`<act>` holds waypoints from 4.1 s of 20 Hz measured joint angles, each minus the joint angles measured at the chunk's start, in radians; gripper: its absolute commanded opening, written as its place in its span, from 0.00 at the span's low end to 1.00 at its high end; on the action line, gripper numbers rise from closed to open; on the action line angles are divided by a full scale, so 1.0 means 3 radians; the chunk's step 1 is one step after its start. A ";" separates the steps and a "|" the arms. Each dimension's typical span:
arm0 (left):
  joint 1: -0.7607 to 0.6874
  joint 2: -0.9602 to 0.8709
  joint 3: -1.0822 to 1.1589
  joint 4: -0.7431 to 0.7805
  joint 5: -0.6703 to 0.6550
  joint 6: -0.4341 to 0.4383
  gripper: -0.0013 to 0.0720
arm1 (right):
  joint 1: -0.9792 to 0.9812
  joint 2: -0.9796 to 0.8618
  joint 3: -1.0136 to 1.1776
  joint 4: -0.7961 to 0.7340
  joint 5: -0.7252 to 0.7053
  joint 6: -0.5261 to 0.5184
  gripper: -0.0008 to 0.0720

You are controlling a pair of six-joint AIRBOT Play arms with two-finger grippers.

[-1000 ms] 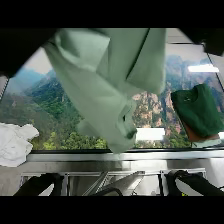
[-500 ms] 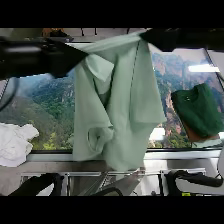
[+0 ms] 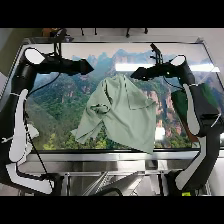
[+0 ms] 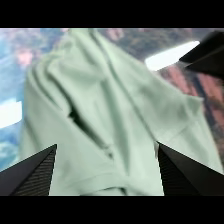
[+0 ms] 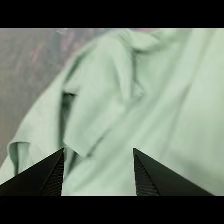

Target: Fold the shirts.

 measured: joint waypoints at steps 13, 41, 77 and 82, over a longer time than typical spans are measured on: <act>0.0727 0.0618 -0.1818 0.0314 -0.0988 0.0434 0.91 | -0.1165 0.1728 -0.2912 -0.0492 0.0821 0.0182 0.48; 0.0006 0.1052 -0.3137 0.0926 -0.0379 0.0525 0.91 | -0.0821 0.2698 -0.5233 -0.0148 -0.0589 -0.0310 0.03; -0.0615 0.1146 -0.3141 0.1465 -0.0268 0.0094 0.66 | -0.0821 0.2696 -0.5234 -0.0097 -0.0521 -0.0312 0.03; -0.0524 0.1008 -0.3141 0.1464 -0.0301 0.0084 0.14 | -0.0821 0.2696 -0.5234 -0.0097 -0.0521 -0.0312 0.03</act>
